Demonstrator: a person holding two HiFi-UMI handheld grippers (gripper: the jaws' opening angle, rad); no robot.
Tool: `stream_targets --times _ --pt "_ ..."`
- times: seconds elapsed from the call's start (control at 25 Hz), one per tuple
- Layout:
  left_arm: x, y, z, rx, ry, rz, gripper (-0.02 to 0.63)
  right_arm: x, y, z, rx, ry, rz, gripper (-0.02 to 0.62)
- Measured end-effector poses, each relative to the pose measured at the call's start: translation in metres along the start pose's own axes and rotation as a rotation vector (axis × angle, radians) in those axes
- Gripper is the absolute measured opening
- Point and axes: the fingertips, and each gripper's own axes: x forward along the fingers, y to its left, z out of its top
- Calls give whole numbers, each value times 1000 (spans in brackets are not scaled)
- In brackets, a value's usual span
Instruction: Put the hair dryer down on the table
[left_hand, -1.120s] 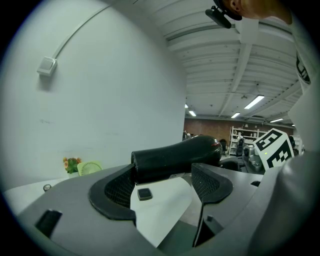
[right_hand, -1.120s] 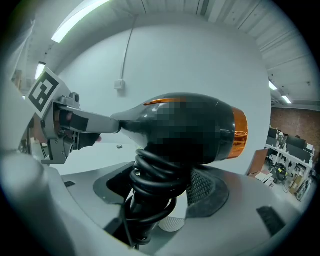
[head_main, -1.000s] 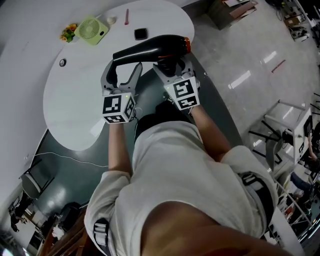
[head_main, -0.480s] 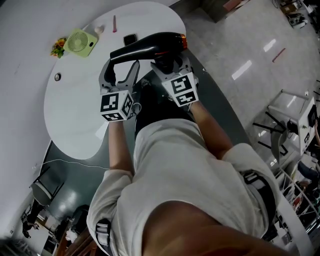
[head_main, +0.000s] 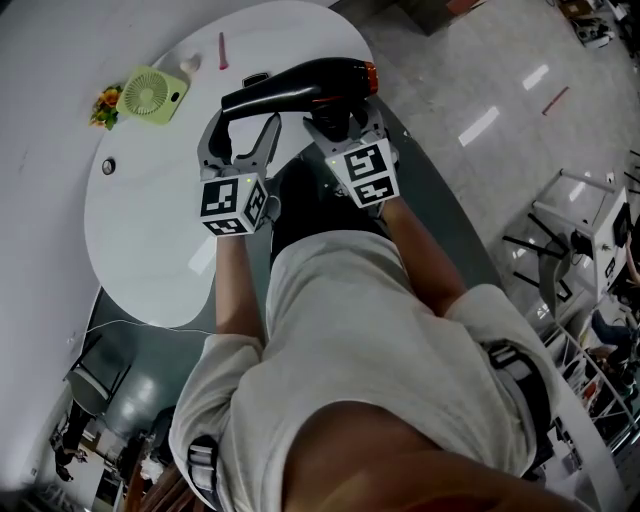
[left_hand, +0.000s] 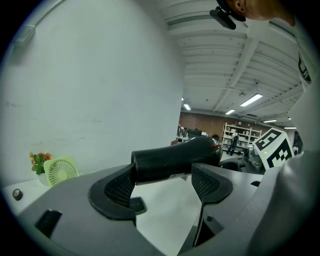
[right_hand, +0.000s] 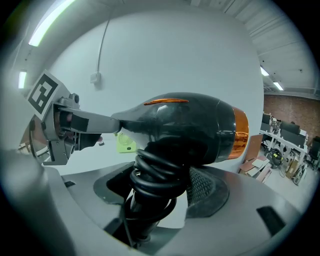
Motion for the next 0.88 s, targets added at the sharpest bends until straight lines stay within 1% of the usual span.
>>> stream_targets --times 0.36,0.88 --pt "37 31 -8 -23 38 -33 365 41 -13 -2 29 53 -12 299" --pt "75 58 -17 -43 83 -69 365 79 -28 -6 61 104 -27 299"
